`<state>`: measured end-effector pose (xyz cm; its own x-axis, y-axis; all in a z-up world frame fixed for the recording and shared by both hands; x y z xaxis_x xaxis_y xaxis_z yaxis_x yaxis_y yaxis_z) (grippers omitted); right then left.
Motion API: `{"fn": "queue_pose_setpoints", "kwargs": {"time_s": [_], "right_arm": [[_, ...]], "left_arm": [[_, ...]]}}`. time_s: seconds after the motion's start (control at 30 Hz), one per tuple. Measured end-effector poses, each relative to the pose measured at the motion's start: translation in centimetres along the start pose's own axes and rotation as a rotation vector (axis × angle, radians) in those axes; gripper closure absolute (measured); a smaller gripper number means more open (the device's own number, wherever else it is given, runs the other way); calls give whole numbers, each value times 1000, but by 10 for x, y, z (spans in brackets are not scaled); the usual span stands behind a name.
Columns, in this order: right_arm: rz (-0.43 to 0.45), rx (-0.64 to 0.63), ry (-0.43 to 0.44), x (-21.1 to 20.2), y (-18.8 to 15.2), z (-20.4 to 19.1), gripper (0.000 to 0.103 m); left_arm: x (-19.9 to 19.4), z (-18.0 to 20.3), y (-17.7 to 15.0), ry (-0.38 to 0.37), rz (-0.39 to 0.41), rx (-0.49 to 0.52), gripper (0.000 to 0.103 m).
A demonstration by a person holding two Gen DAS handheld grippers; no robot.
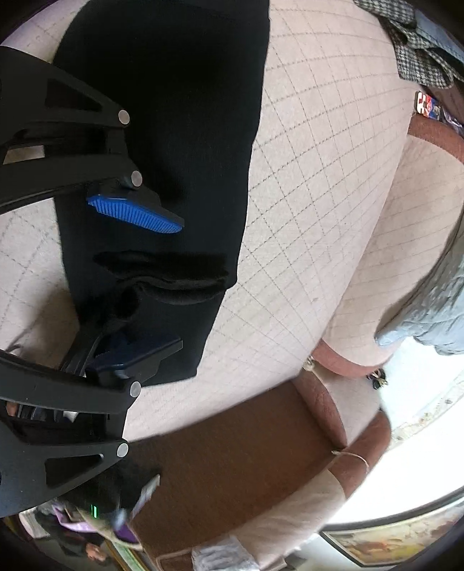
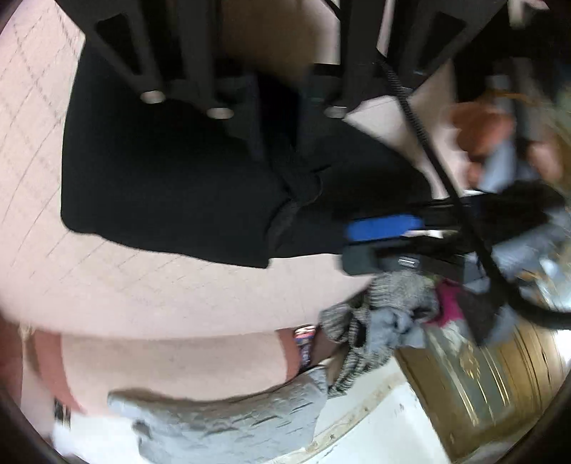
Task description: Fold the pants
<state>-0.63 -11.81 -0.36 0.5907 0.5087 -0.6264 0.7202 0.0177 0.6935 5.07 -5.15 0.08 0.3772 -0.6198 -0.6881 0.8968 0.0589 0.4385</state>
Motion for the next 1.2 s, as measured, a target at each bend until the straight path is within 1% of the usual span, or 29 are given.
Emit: {"fn": "queue_pose_setpoints", "kwargs": {"time_s": [0.03,0.07,0.1,0.17,0.2,0.23,0.27,0.3,0.33,0.37,0.4,0.5,0.53,0.57,0.63,0.67,0.73,0.8,0.87,0.9,1.0,1.03,1.1,1.17,1.2], "right_arm": [[14,8,3,-12,0,3,58],[34,5,-13,-22,1,6,57],[65,-7,-49,-37,2,13,57],[107,4,-151,-60,2,39,55],[114,44,-203,-67,1,59,55],[109,88,-227,-69,0,74,55],[105,115,-234,-69,1,81,55],[104,138,-237,-69,1,88,55],[108,142,-250,-68,2,91,55],[109,134,-270,-68,4,91,55],[109,127,-277,-66,8,88,55],[143,73,-246,-64,21,66,56],[137,51,-240,-60,23,60,56],[125,39,-239,-56,22,58,56],[62,39,-238,-35,18,58,55],[45,47,-239,-30,13,61,55],[7,61,-269,-14,7,66,55],[8,39,-288,-16,8,65,55],[-14,31,-305,-20,11,61,55],[-11,38,-303,-27,10,61,55],[22,64,-287,-44,12,55,55],[27,76,-282,-48,11,52,55],[37,85,-265,-51,9,44,55],[41,80,-224,-45,7,29,55],[25,71,-190,-36,4,21,54]], "left_arm": [[5,3,-1,18,-8,13,44],[11,5,-3,37,-18,30,44],[19,9,-6,64,-29,54,44],[33,14,-10,124,-43,92,44],[41,16,-13,164,-46,114,44],[49,16,-17,199,-52,132,44],[55,17,-20,223,-55,143,44],[59,17,-22,249,-47,151,50],[58,19,-25,271,-28,169,61],[57,22,-27,263,-34,179,82],[54,24,-28,252,-40,178,89],[35,19,-28,238,-17,161,90],[32,15,-29,238,-17,149,90],[32,11,-30,242,-22,142,90],[40,4,-34,264,-31,122,90],[43,2,-34,261,-32,99,89],[42,-2,-33,235,-21,64,89],[40,-4,-31,234,-22,58,81],[33,-7,-29,246,-12,57,76],[28,-10,-28,256,-1,61,72],[11,-15,-26,293,40,66,66],[8,-16,-26,305,48,67,66],[-2,-21,-27,354,74,77,66],[-15,-24,-28,407,114,102,66],[-21,-25,-29,415,128,105,66]]}}
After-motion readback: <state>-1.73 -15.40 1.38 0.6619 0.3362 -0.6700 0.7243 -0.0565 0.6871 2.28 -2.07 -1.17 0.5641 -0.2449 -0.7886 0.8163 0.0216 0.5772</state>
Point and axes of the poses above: each gripper's, at about its wrist camera, not at the fingertips, and x roughly the way its jaws point, z to its right, y to its top, the point moved 8 cm from there along x, roughly the way its jaws point, and after that the axes turned 7 degrees about -x, right-handed, at the moved point
